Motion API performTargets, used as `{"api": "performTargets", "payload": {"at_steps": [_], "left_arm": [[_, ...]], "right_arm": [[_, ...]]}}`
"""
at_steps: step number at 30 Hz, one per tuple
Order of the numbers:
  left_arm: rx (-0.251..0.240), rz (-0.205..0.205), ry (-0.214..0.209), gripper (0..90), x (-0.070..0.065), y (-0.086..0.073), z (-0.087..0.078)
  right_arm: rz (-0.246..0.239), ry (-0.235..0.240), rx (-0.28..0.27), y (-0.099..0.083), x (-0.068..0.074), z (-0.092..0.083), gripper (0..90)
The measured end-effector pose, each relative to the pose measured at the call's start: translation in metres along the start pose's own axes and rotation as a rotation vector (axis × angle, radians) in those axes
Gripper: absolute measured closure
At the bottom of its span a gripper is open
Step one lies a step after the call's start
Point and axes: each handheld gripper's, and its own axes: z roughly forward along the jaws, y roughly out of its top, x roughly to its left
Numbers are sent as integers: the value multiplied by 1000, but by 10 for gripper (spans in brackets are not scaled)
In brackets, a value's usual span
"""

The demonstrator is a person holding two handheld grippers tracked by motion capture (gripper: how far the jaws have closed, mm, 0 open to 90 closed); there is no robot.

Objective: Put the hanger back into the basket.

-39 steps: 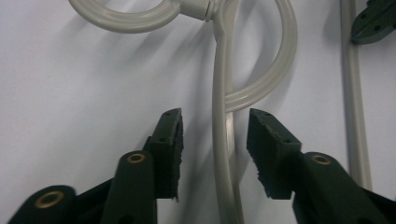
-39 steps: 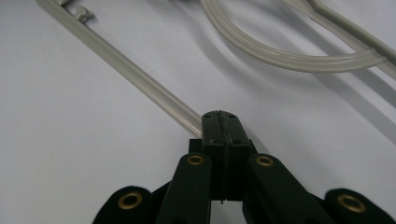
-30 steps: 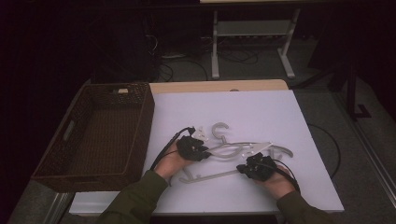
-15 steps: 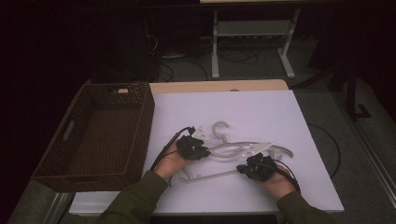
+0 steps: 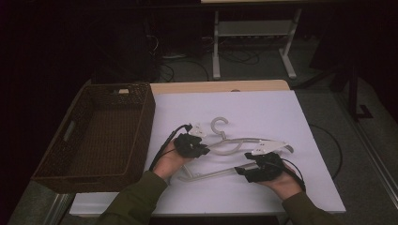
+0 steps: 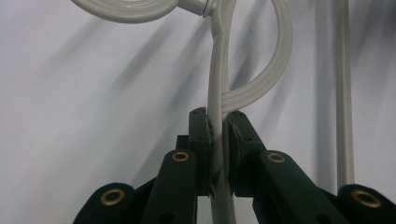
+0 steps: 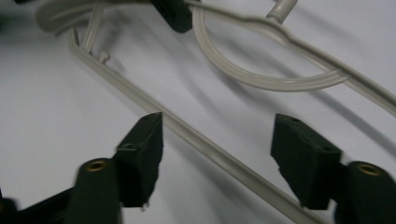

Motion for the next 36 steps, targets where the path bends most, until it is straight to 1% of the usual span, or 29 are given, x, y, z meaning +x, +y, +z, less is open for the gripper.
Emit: {"api": "performTargets", "payload": {"at_steps": [1, 2, 3, 6, 7, 8, 9, 10, 11, 14, 15, 16, 20, 22, 25, 26, 28, 29, 30, 31, 33, 35, 36], "left_arm": [[-11, -12, 4, 817, -1, 0, 0], [3, 0, 6, 817, 1, 1, -2], [0, -9, 8, 817, 1, 2, -3], [0, -18, 15, 817, 0, 2, -7], [2, -24, 18, 817, 0, 3, -9], [2, -36, 19, 817, 0, 3, -10], [4, -38, 23, 817, 1, 4, -12], [2, -41, 27, 817, 1, 5, -14], [6, -41, 29, 817, 2, 6, -17], [-11, -62, 46, 817, 5, 10, -24], [-7, -64, 48, 817, 6, 12, -28], [-26, -89, 54, 817, 5, 14, -30], [-29, -87, 77, 817, 7, 23, -43], [-29, -94, 89, 817, 9, 27, -49], [-30, -122, 100, 817, 11, 31, -57], [-30, -126, 108, 817, 12, 32, -60], [-30, -129, 125, 817, 14, 34, -68], [-36, -146, 133, 817, 15, 34, -71], [-35, -151, 141, 817, 16, 34, -75], [-40, -160, 146, 817, 18, 35, -78], [-47, -177, 155, 817, 21, 35, -85], [-50, -185, 161, 817, 23, 36, -91], [-54, -179, 167, 817, 24, 37, -95]], "right_arm": [[3, 2, -10, 0, 0, -2, 270], [-5, 1, -23, -1, 0, -4, 254], [-4, -8, -35, -2, 0, -7, 239], [-2, -5, -74, -6, 0, -13, 227], [4, -5, -81, -8, 0, -15, 222], [3, -1, -85, -9, -1, -16, 216], [-1, -7, -94, -10, 0, -17, 212], [4, -5, -99, -10, 1, -18, 209], [-3, -2, -106, -10, 1, -19, 203], [-2, -1, -137, -9, 2, -24, 200], [-5, -5, -148, -9, 2, -25, 199], [-7, -5, -151, -10, 2, -26, 199], [-8, -10, -174, -10, 1, -29, 199], [-7, -12, -184, -9, 1, -31, 198], [6, -17, -187, -9, 1, -33, 190], [-4, -23, -197, -8, 0, -33, 188], [1, -28, -204, -8, 0, -34, 184], [7, -29, -210, -8, 0, -34, 176], [-4, -43, -223, -8, -1, -35, 172], [3, -41, -228, -8, -1, -35, 162], [5, -58, -237, -8, -2, -37, 147], [18, -62, -245, -7, -3, -39, 136], [15, -66, -254, -7, -4, -39, 135]]}}
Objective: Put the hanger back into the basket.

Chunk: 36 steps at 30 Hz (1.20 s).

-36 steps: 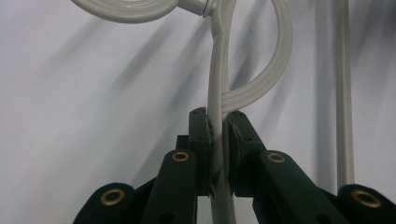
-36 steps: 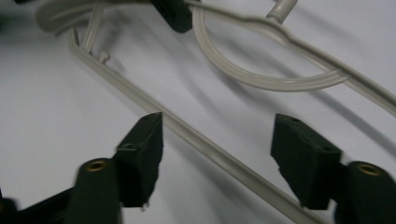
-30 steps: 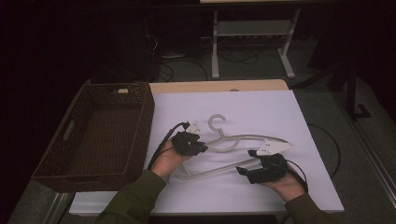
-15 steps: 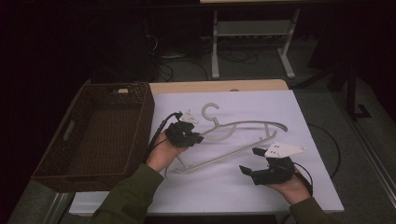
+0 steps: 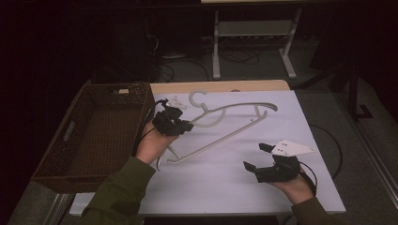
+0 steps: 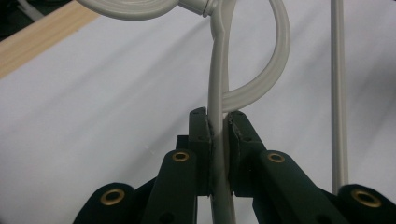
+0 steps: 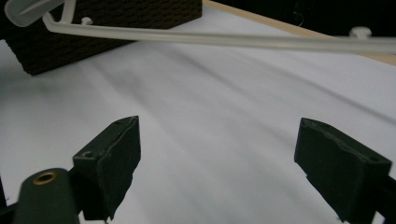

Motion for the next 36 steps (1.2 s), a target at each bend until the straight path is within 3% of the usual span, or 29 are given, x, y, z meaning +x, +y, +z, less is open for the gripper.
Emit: {"api": "performTargets", "payload": {"at_steps": [1, 7, 14, 16, 33, 36], "left_arm": [[-8, -13, 3, 817, 0, 1, -3], [-6, -2, 38, 817, 9, 7, -27], [-15, -19, 44, 817, 23, 6, -45], [-23, -30, 47, 817, 30, 3, -53], [-66, -108, 88, 817, 70, -10, -99], [-67, -116, 110, 817, 78, -15, -107]], "right_arm": [[4, -5, -2, 0, -1, 0, 128], [18, -22, -4, 0, -3, -1, 86], [17, -30, -17, -1, -6, -2, 86], [34, -30, -11, -1, -7, -2, 86], [35, -44, -19, -2, -8, 0, 85], [36, -47, -25, -1, -9, -1, 86]]}}
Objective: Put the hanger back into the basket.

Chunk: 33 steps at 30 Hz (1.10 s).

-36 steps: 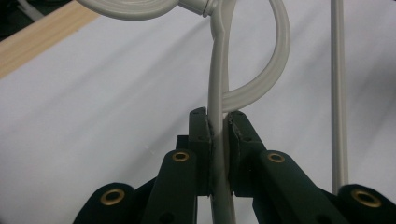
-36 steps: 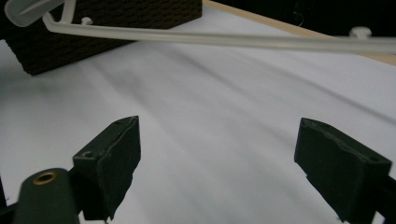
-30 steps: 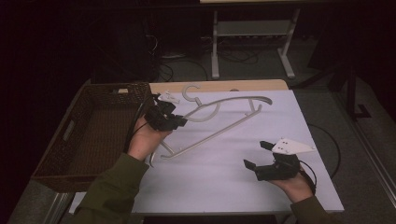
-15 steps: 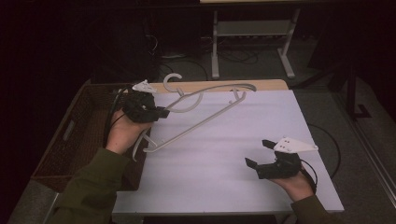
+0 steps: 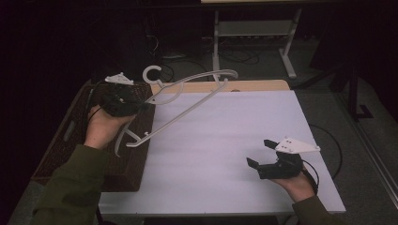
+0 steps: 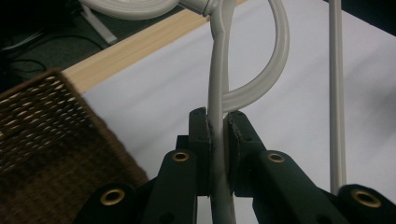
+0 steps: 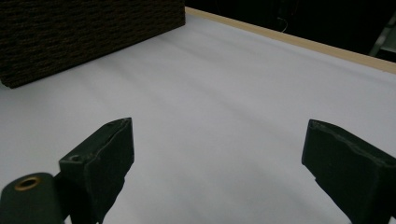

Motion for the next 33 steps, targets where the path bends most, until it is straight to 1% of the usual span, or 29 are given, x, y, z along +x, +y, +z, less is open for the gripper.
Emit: {"api": "performTargets", "payload": {"at_steps": [1, 2, 4, 5, 6, 9, 14, 17, 20, 23, 25, 28, 30, 33], "left_arm": [[0, -5, 6, 817, 3, -1, -2], [-2, -8, 11, 817, 7, -3, -5], [-11, -26, 23, 817, 14, -7, -11], [-14, -33, 29, 817, 17, -9, -14], [-16, -42, 37, 817, 21, -11, -17], [-22, -62, 62, 817, 33, -18, -27], [-37, -104, 100, 817, 54, -33, -45], [-42, -130, 123, 817, 64, -41, -54], [-46, -147, 148, 817, 74, -50, -65], [-43, -168, 172, 817, 83, -59, -73], [-36, -172, 188, 817, 89, -65, -78], [-29, -181, 212, 817, 96, -73, -84], [-24, -191, 227, 817, 101, -78, -88], [-15, -206, 247, 817, 108, -86, -92]], "right_arm": [[2, 1, 0, 0, 0, 0, 86], [-7, -1, -4, 0, -1, 1, 86], [6, -4, 8, -1, 0, 1, 87], [4, -5, 8, -1, 0, 0, 87], [-5, -11, 2, -1, -1, 0, 87], [-4, -14, -6, 0, -1, 0, 88], [0, -20, -1, 0, -1, 1, 89], [-3, -21, 3, -1, -1, 2, 89], [-2, -20, 4, -1, 0, 2, 89], [2, -16, 4, 0, 0, 3, 89], [-8, -18, 5, -1, -1, 4, 89], [3, -19, 10, -1, 0, 3, 89], [4, -21, 1, -1, 0, 3, 89], [1, -21, 2, -1, 0, 4, 89]]}}
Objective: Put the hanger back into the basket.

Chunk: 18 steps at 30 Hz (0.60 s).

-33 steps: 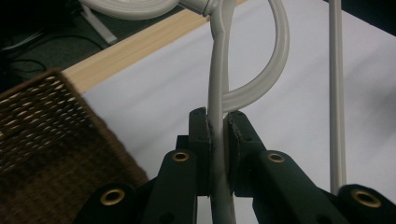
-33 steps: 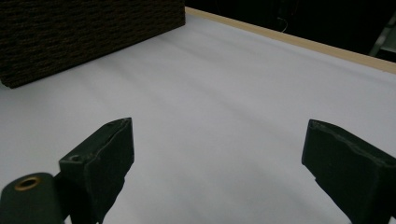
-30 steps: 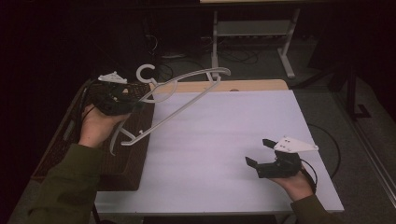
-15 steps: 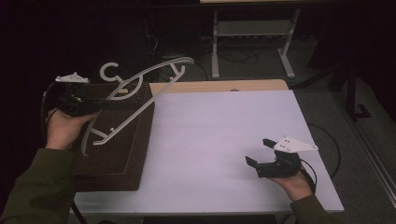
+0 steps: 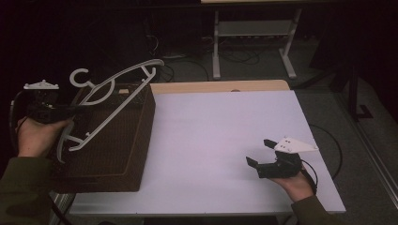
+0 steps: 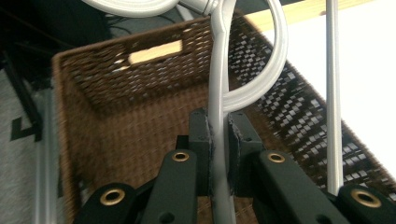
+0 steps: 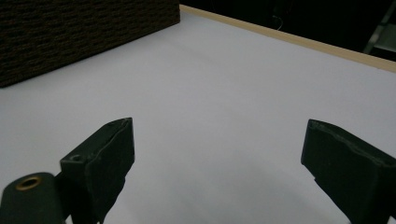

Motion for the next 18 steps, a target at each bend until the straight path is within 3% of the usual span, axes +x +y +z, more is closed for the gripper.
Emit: {"api": "performTargets", "payload": {"at_steps": [8, 18], "left_arm": [[19, -28, 36, 816, 21, -14, -5], [53, -44, 54, 816, 35, -32, -7]], "right_arm": [[5, -2, 6, 0, 0, 1, 90], [6, -9, 9, -1, 0, 2, 90]]}}
